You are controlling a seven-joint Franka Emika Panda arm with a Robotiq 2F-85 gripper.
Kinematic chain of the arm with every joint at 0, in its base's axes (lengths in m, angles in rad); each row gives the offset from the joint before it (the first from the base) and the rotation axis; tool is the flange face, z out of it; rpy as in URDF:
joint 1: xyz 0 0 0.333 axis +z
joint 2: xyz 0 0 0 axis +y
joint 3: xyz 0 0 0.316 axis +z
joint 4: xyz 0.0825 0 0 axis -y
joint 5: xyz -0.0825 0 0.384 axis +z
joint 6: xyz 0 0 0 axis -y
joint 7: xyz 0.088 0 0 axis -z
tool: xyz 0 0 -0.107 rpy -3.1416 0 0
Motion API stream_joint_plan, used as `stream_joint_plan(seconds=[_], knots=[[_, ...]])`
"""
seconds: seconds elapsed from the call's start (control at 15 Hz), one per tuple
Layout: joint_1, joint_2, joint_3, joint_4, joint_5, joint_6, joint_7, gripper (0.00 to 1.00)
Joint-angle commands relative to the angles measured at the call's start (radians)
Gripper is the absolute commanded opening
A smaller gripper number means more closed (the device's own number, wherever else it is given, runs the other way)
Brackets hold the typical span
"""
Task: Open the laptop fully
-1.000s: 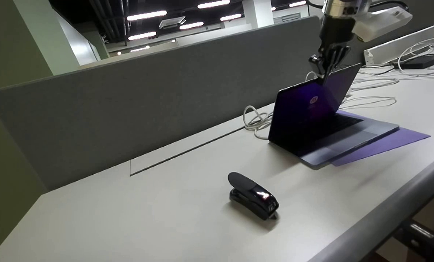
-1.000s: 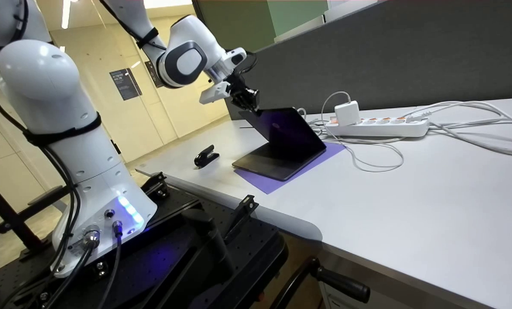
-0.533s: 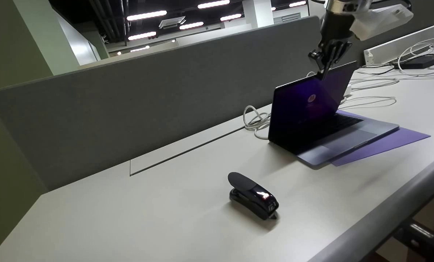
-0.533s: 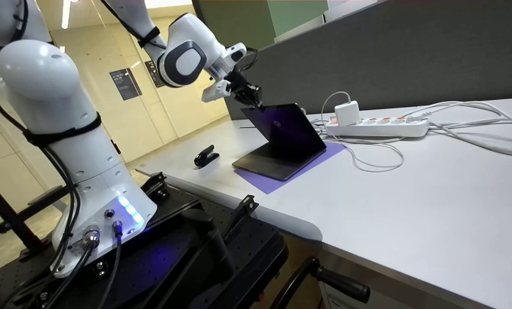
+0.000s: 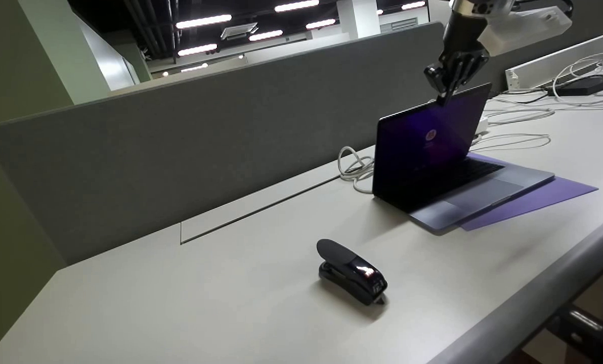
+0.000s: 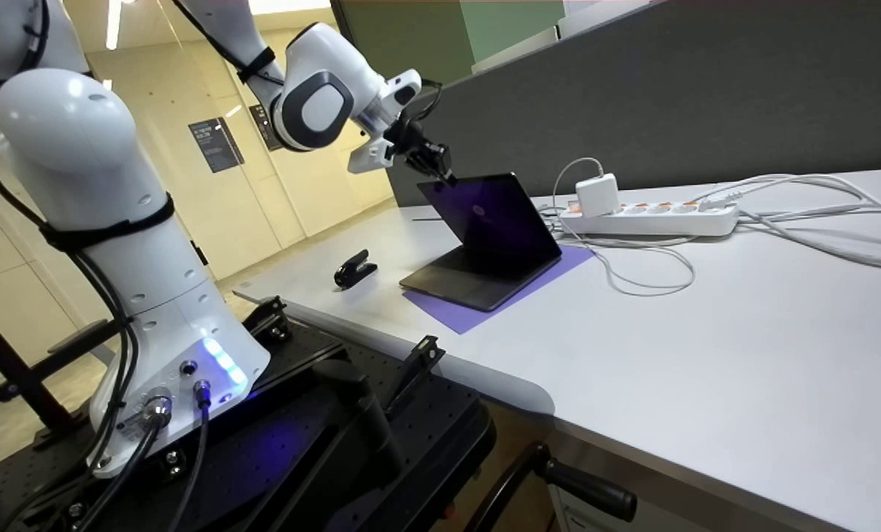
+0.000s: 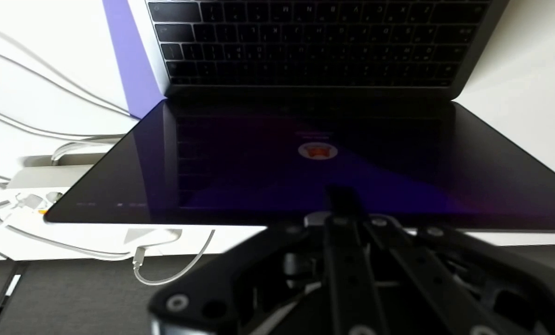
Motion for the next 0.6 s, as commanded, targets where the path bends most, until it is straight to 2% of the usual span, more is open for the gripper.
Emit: stream_joint_plan(seconds=[0.0,0.33,0.53], knots=[[0.0,0.002,0.0,0.0,0.0,0.0,0.0,0.01],[0.001,0.003,0.0,0.0,0.0,0.0,-0.001,0.0],[-0.014,0.033,-0.023,0.036,0.003,-0.001,-0.009,0.0]])
